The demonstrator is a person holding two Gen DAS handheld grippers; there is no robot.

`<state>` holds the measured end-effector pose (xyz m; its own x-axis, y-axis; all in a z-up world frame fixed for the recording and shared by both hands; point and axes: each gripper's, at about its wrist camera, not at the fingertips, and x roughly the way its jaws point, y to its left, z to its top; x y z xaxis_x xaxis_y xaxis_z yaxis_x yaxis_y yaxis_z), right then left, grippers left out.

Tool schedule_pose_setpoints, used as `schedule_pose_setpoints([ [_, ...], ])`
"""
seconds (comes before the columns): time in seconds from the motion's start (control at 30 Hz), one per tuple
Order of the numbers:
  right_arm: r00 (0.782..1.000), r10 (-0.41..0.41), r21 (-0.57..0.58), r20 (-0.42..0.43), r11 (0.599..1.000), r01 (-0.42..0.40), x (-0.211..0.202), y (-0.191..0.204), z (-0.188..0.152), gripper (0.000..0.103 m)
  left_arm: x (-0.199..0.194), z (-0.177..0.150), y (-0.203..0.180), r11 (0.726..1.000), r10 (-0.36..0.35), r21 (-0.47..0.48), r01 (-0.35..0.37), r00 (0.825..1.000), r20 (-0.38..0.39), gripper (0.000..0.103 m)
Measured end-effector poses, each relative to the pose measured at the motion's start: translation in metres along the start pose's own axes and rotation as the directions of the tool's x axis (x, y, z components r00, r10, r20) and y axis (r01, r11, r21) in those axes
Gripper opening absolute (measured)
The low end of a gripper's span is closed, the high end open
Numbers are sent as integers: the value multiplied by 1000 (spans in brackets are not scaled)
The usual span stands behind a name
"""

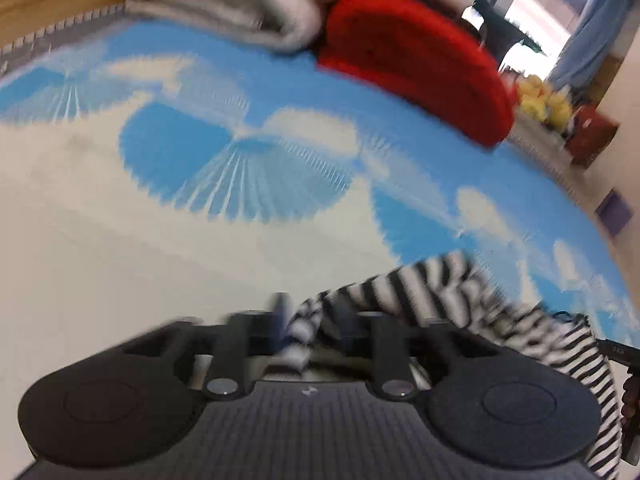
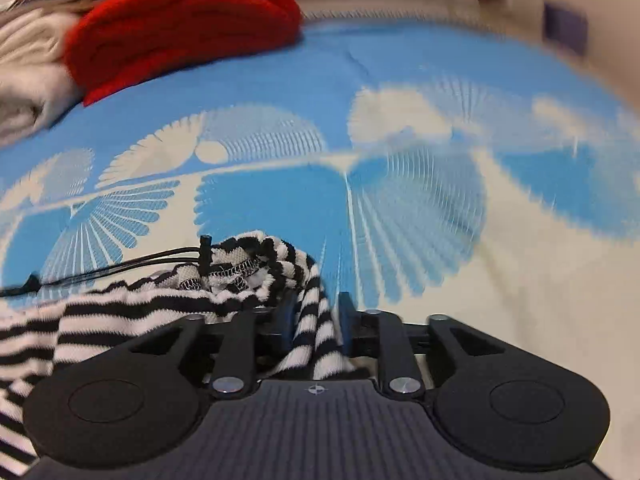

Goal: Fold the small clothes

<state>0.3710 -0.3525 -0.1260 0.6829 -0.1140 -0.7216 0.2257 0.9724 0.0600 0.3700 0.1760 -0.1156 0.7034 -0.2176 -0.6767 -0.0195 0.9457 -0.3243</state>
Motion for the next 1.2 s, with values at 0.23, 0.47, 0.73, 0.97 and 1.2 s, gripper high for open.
schedule_pose_setpoints([
  [0.23, 985, 159, 188, 65, 968, -169, -117, -56, -19, 66, -86, -19, 22, 993, -103, -45, 106, 993, 64, 87],
  [0.47, 983, 156, 133, -100, 981, -142, -159, -53, -124, 70, -124, -94, 12, 966, -117, 218, 142, 985, -125, 87],
  [0.73, 977, 164, 20, -134, 986, -163, -160, -28, -151, 23, -87, -138, -7, 899, -40, 423, 113, 983, -177, 74],
  [0.97, 988, 143, 115, 64, 982, -150, -199, -60, -138, 8, -111, -134, -1, 908, -107, 391, 154, 984, -139, 3],
  [1.2, 996, 73, 44, -46, 997, -71, -173, -76, -150, 8, -102, -144, 31, 907, 14, 418, 54, 987, -158, 3],
])
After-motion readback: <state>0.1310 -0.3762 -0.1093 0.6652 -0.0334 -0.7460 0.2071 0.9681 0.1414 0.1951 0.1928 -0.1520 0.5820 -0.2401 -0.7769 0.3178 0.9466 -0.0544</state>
